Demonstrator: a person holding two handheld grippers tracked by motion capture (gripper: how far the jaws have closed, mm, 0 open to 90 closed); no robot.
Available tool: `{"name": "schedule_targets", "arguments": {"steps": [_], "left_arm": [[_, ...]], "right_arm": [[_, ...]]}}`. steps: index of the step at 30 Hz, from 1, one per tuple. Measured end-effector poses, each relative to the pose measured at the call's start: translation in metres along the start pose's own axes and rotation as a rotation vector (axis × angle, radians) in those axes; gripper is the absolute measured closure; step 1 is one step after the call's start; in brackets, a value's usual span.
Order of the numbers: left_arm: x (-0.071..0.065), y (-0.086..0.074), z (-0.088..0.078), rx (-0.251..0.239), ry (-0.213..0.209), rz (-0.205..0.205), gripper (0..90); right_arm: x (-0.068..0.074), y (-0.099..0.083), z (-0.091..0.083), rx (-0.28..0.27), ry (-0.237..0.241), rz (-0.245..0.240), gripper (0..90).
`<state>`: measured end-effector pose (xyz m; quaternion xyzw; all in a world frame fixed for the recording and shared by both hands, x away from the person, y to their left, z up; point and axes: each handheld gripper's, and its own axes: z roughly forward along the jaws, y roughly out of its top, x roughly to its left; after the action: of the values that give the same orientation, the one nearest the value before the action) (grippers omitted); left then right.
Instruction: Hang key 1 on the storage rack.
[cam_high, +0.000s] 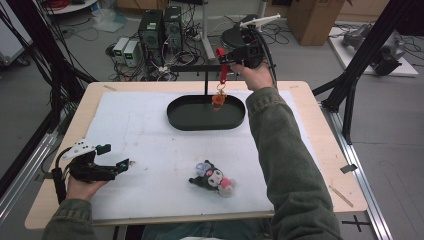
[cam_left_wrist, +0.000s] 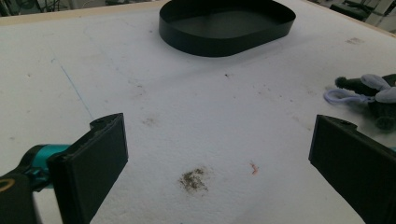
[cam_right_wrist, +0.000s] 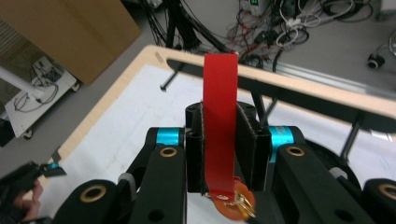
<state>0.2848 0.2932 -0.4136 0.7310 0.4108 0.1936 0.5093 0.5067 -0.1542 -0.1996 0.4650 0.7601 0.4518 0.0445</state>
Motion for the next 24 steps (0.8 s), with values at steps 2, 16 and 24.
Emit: {"name": "schedule_targets", "arguments": {"steps": [2,16,24], "left_arm": [[0.0,0.0,0.0,0.001,0.001,-0.002,4.9],[0.002,0.0,-0.001,-0.016,0.002,-0.007,4.9],[0.002,0.0,-0.001,-0.008,0.003,-0.001,4.9]], "right_arm": [[0.001,0.007,0.003,0.002,-0.01,-0.006,75.2],[0.0,0.035,0.025,0.011,-0.109,-0.034,75.2],[-0.01,0.044,0.043,0.052,-0.172,-0.012,75.1]]}}
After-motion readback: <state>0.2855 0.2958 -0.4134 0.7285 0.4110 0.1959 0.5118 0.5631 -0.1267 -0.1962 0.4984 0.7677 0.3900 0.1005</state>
